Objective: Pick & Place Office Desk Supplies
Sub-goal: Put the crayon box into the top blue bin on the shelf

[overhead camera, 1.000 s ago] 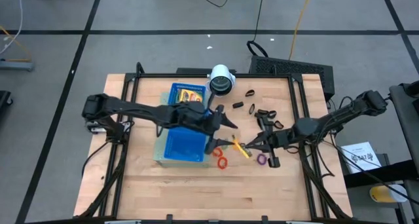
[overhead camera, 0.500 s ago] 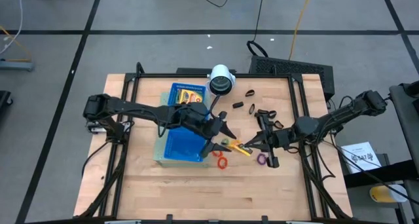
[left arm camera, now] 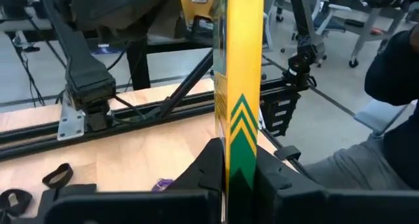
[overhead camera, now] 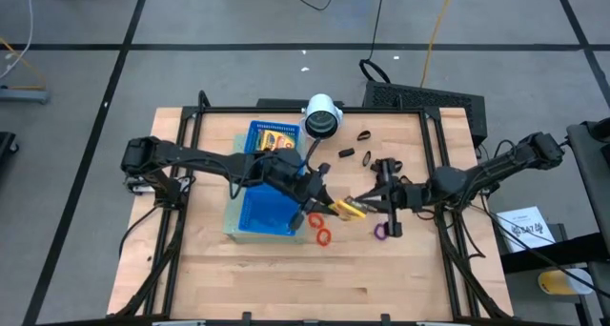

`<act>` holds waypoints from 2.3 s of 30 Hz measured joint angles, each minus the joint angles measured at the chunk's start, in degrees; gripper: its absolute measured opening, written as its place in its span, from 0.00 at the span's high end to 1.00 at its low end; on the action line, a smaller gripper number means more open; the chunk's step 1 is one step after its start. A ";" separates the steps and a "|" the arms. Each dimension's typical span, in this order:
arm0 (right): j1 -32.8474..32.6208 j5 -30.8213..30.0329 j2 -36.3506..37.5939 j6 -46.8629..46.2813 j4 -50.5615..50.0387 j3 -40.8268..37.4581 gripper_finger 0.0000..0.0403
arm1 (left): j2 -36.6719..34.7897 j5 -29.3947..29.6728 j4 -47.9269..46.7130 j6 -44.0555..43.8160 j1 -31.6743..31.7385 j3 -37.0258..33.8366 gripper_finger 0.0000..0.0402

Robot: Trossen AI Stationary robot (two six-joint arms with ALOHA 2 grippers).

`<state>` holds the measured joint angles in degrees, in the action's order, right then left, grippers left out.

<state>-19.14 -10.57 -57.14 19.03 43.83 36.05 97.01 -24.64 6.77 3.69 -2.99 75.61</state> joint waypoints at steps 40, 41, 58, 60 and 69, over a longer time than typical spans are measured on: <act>-1.60 -29.09 5.66 -13.73 -32.88 8.33 0.40 | -7.74 11.19 -8.26 3.56 3.27 -0.04 0.92; -1.48 -27.56 5.45 -15.27 -34.24 8.33 0.40 | -7.72 11.17 -7.67 3.63 3.22 -0.04 0.92; -0.94 -16.01 -1.72 -8.37 -7.80 1.45 0.40 | -5.07 9.74 5.30 2.62 3.29 -0.04 0.92; -0.46 -14.15 -2.65 -8.23 -5.41 1.19 0.41 | -4.84 9.74 5.40 1.96 3.29 -0.04 0.92; 0.66 -13.33 -7.21 -6.79 -0.74 1.01 0.71 | -4.17 9.73 7.35 1.01 3.21 -0.04 0.92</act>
<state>-18.48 -23.90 -64.35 12.25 43.09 37.06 92.84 -14.92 14.12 4.70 0.22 75.57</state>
